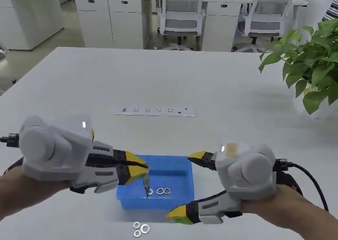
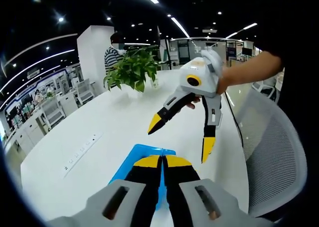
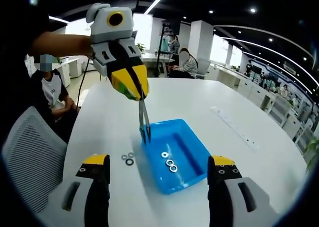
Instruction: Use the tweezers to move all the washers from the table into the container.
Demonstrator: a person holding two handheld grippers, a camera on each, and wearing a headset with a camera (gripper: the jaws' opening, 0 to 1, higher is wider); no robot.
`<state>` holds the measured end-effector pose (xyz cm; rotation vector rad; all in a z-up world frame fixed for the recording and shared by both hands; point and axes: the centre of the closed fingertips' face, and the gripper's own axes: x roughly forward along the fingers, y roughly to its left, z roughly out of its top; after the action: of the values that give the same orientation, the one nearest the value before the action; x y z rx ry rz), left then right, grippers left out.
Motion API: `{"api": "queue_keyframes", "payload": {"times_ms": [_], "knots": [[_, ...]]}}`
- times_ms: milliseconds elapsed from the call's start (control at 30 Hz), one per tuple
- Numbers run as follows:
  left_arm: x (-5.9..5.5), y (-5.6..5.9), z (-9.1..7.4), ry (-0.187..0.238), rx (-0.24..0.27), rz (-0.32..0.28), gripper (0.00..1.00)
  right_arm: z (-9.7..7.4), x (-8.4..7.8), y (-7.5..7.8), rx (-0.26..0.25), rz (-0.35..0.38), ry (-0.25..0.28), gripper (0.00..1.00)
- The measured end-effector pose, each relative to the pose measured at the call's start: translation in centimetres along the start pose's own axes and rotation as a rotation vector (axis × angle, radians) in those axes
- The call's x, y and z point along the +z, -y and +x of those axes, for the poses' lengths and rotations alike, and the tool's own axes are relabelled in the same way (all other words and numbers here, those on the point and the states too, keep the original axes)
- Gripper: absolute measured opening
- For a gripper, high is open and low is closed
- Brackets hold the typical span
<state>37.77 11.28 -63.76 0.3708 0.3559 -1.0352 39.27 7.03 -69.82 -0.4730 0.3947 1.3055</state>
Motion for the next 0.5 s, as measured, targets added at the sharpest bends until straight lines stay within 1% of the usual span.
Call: {"api": "queue_keyframes", "payload": {"times_ms": [133,300,333,500], "knots": [[0.0,0.6,-0.2,0.001,-0.005,0.000,0.05,-0.4,-0.4,-0.5,-0.007,0.013,0.000,0.86],[0.0,1.1,-0.2,0.003,-0.008,-0.003,0.05,-0.7,-0.6,-0.9,-0.017,0.021,0.008,0.93],[0.0,1.4,-0.1,0.003,-0.011,-0.003,0.05,-0.8,-0.6,-0.9,-0.022,0.025,0.011,0.95],[-0.5,1.8,0.0,0.004,-0.018,-0.006,0.05,-1.3,-1.2,-1.2,-0.035,0.043,0.009,1.00]]}}
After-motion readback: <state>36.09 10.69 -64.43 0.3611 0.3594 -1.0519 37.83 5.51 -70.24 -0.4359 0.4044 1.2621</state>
